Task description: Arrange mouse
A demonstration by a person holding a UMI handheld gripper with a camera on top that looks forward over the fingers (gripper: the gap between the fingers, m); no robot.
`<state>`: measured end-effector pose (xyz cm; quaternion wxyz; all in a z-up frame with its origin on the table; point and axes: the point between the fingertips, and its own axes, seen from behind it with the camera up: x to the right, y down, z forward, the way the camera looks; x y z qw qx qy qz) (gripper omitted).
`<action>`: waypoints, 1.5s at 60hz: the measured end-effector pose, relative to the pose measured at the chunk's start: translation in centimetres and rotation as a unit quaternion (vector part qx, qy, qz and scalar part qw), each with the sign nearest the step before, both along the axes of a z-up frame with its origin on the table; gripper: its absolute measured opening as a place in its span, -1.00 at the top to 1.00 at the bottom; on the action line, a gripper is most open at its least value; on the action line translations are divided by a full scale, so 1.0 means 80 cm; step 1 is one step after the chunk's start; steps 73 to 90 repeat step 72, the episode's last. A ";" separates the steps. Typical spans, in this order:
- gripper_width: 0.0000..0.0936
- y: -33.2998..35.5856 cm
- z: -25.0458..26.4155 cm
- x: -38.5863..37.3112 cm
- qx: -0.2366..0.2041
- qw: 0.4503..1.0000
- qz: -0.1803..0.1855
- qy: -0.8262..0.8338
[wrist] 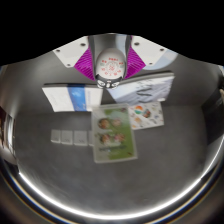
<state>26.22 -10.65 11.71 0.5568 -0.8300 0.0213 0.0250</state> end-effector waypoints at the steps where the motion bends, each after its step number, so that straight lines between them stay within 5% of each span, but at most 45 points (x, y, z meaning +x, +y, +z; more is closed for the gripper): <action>1: 0.09 -0.008 0.009 -0.013 0.006 1.000 0.006 -0.002; 10: 0.10 -0.052 0.012 -0.145 0.008 0.998 0.058 -0.014; 16: 0.10 -0.056 -0.050 -0.203 -0.026 0.996 0.078 -0.024; 23: 0.10 -0.056 -0.114 -0.209 -0.071 0.995 0.068 -0.023; 33: 0.08 -0.053 -0.126 -0.196 -0.083 0.995 0.061 0.008; 34: -0.09 -0.052 -0.126 -0.196 -0.083 0.995 0.061 0.010; 41: -0.26 -0.052 -0.125 -0.199 -0.092 0.993 0.079 0.008; 47: -0.91 -0.070 -0.118 -0.198 -0.110 0.989 0.092 0.028; 49: -0.78 -0.077 -0.112 -0.193 -0.109 0.989 0.096 0.034; 72: -0.79 -0.222 -0.055 0.013 -0.074 0.986 0.146 0.033; 90: -0.79 -0.222 -0.055 0.013 -0.074 0.986 0.146 0.033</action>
